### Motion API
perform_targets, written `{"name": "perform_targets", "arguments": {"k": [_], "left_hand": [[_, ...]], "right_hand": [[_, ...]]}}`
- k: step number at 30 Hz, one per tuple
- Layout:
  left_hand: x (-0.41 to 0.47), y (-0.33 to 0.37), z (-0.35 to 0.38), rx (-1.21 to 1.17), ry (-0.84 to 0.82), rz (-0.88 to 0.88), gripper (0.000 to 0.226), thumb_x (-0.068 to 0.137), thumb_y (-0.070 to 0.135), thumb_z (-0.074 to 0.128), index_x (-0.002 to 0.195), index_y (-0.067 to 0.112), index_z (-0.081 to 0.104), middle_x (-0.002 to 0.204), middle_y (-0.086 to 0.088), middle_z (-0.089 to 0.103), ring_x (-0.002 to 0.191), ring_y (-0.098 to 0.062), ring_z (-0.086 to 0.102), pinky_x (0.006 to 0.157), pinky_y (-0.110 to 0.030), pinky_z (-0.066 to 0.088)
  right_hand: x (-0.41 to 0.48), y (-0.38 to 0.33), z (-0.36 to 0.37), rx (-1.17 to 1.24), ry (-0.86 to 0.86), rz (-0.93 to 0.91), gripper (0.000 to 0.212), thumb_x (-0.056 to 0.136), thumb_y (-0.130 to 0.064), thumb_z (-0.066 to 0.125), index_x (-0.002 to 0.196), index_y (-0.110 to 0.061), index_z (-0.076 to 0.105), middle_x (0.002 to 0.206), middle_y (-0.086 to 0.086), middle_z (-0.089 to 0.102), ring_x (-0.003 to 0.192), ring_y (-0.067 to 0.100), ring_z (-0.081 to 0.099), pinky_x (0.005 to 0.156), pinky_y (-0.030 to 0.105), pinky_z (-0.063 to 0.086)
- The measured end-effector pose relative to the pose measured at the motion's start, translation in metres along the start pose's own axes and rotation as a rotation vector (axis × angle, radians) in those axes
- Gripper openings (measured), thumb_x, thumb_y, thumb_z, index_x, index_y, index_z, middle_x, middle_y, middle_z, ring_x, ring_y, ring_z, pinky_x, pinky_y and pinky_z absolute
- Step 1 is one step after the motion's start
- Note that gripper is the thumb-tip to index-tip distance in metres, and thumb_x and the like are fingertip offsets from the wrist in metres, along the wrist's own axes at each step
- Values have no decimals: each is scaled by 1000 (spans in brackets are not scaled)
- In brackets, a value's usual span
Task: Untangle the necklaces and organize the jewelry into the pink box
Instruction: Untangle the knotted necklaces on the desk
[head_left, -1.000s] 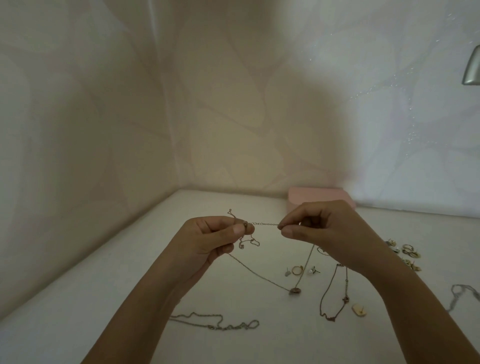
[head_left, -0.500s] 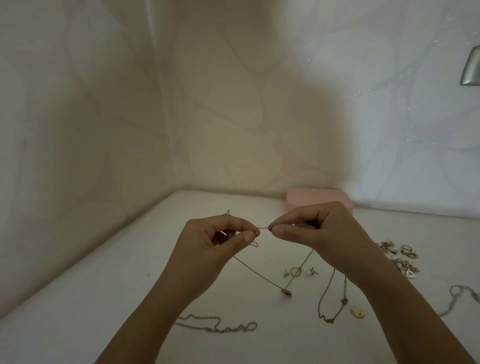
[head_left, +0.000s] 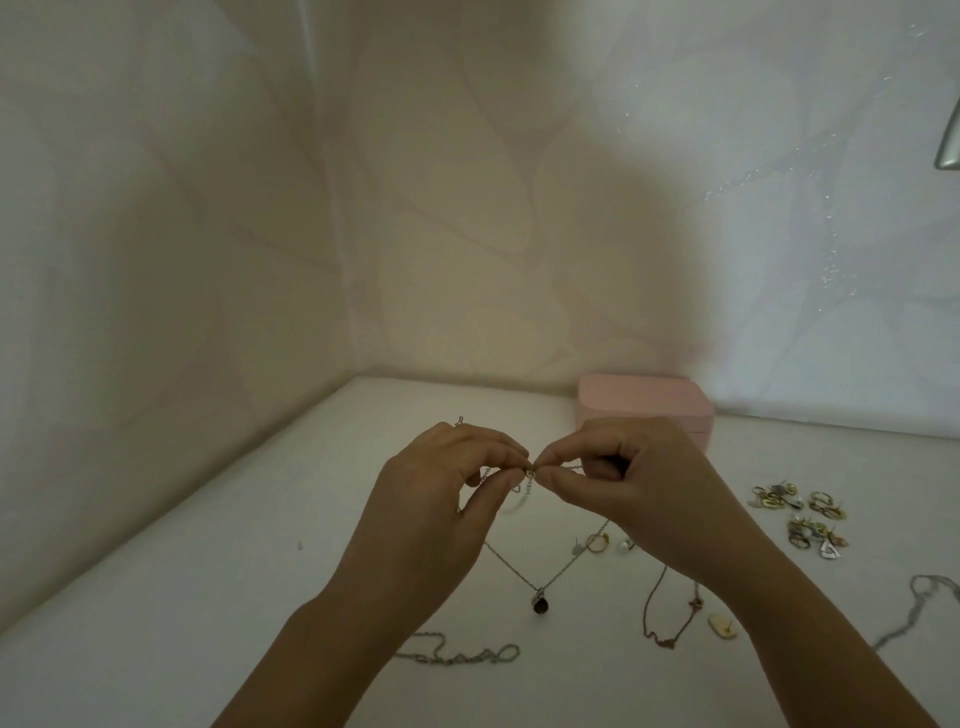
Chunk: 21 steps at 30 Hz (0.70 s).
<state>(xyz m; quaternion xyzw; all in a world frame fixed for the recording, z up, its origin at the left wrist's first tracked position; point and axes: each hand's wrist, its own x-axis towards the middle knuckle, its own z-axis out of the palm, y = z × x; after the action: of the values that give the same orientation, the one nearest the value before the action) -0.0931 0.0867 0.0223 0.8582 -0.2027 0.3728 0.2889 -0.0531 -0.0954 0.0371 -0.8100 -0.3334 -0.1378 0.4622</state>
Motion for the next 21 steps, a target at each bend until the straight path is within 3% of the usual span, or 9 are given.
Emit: {"name": "perform_targets", "arguments": {"k": [4,9,18,21], "left_hand": [[1,-4,2,84,-24,50,24,86,33,49,86,24,72,88,16,69,80,20,42,80,3,31],[1,-5,5,161,2,118,25,86,27,48,85,18,72,85,11,70,82,0,50,79,-9,36],[1,-11,11,276,43,231,27,85,22,47,80,14,72,79,6,70,80,-6,48,74,-20,41],[1,-13,13,287,31,238,28,85,23,45,78,15,72,79,7,70,79,-6,47,73,-20,40]], "right_hand": [[1,1,3,-95,-5,-38,7,80,-25,73,77,-32,74,42,-14,39,44,6,39,53,11,35],[2,4,4,-134,-7,-72,12,80,-26,74,77,-37,72,44,-15,41,45,6,40,53,12,36],[1,5,4,-135,-49,-61,5,81,-24,73,82,-27,77,52,-17,52,48,5,44,54,10,35],[1,5,4,-130,-62,-52,6,82,-26,72,82,-30,77,59,-7,58,49,6,45,54,12,36]]}}
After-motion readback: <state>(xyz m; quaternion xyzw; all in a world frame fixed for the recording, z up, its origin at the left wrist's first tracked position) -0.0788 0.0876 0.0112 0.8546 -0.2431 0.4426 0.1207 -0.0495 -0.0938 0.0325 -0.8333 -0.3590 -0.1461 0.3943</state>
